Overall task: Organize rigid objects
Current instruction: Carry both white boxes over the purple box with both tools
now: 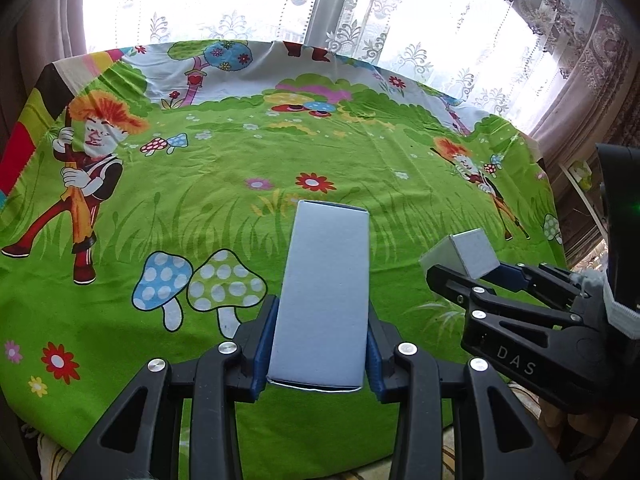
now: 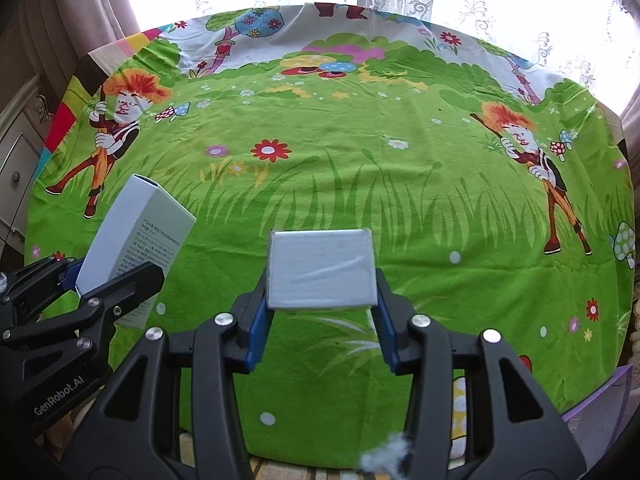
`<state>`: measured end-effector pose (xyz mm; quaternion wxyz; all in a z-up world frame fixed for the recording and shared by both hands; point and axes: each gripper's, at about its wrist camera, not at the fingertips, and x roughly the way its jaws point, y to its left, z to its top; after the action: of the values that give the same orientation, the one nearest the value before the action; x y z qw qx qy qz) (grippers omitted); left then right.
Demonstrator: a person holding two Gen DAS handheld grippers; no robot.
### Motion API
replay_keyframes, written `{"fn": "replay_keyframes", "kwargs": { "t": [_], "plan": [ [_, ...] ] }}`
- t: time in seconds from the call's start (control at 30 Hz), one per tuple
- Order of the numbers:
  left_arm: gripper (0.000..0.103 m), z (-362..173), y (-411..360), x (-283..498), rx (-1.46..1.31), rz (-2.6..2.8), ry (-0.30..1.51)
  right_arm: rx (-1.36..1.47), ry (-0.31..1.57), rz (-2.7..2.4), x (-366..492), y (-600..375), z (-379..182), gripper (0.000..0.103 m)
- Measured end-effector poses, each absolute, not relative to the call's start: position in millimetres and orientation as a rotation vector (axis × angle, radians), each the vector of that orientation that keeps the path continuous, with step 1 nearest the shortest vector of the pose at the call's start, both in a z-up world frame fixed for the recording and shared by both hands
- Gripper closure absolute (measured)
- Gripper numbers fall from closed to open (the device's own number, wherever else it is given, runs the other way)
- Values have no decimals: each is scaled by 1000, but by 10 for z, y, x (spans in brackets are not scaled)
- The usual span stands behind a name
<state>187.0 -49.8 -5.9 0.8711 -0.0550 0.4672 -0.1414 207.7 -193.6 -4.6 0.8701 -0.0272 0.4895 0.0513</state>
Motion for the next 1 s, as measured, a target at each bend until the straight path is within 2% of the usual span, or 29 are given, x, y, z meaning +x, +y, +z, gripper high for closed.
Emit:
{"fn": "replay_keyframes", "kwargs": {
  "t": [0.43,1.0],
  "plan": [
    [64,364,-1145,1364,-58,-450,940,25,948,5,1288,-2655,449,54],
    [64,537,-2064,516,-1,-686,967,76,895,-171,105,-3706,789,54]
  ]
}}
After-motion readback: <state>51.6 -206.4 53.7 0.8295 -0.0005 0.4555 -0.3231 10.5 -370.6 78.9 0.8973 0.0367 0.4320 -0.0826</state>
